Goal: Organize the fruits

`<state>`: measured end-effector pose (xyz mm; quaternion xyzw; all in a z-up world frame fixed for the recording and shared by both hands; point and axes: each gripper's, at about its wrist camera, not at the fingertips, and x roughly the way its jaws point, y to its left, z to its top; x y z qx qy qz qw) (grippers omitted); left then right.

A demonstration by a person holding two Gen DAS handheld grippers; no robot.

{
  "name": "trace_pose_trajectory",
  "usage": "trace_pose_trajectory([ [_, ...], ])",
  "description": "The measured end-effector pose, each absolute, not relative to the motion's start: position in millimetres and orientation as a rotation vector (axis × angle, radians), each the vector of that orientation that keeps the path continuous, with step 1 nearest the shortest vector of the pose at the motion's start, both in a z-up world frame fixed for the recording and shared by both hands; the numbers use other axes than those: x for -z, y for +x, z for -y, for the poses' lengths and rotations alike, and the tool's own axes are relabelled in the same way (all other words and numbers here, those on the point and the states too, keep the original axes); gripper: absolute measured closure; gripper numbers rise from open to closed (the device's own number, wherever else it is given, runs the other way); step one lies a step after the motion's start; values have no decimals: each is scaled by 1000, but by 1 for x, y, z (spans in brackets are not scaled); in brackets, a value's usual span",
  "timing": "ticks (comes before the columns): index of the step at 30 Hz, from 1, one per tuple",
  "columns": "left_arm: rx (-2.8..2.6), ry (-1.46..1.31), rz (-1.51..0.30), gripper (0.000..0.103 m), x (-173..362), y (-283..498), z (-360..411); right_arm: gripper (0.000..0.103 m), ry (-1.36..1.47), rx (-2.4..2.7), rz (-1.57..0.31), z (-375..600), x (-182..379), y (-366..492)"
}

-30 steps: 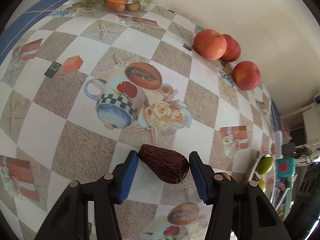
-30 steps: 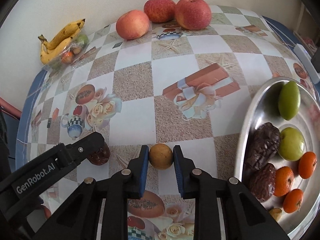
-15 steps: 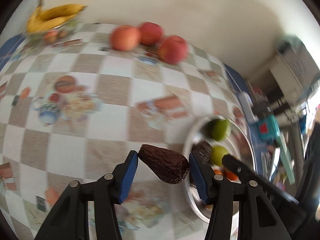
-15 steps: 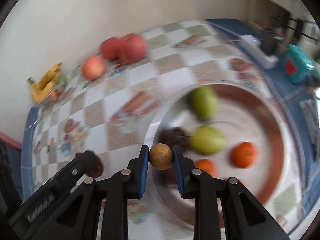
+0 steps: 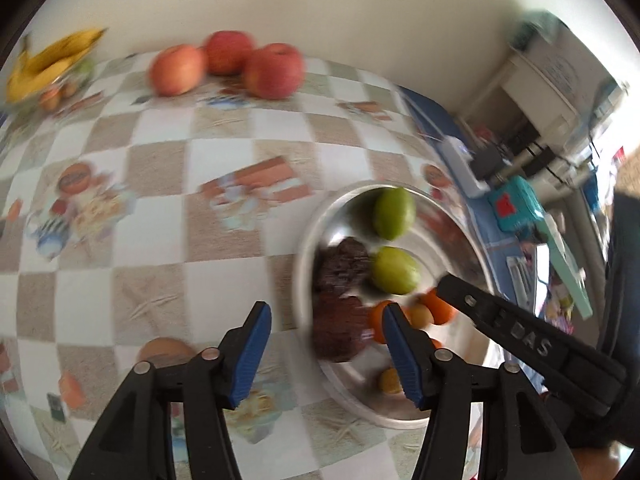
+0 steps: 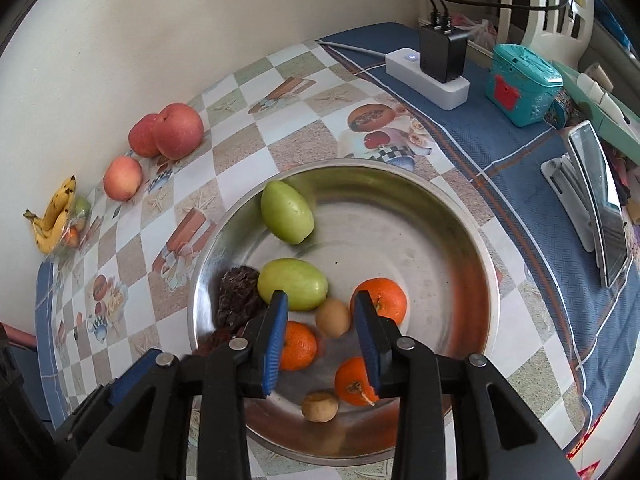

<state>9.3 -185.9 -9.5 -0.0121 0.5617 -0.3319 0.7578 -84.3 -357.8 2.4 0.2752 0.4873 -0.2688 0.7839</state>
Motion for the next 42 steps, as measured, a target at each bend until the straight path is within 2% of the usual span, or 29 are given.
trace_pose_trajectory([
  [2,619,-31,-1233,25,13,18,165,68,578,572,-1063,353,-1,-84],
  [4,493,-2,-1222,6,16,27,144,63,551,560,-1084,345,1,-84],
  [5,438,17,-1213,0,17,30,134,49,542,558,-1090,341,2,-84],
  [6,381,44,-1195,0,18,33,124,36,527,552,-1100,336,3,-84],
  [12,237,113,-1140,0,18,35,77,12,427,485,-1098,301,1,-88],
  [27,198,177,-1050,0,-23,-20,45,11,338,435,-1034,255,-22,-116],
  [42,132,236,-1111,0,-14,-21,42,11,272,425,-1042,244,-25,-114],
])
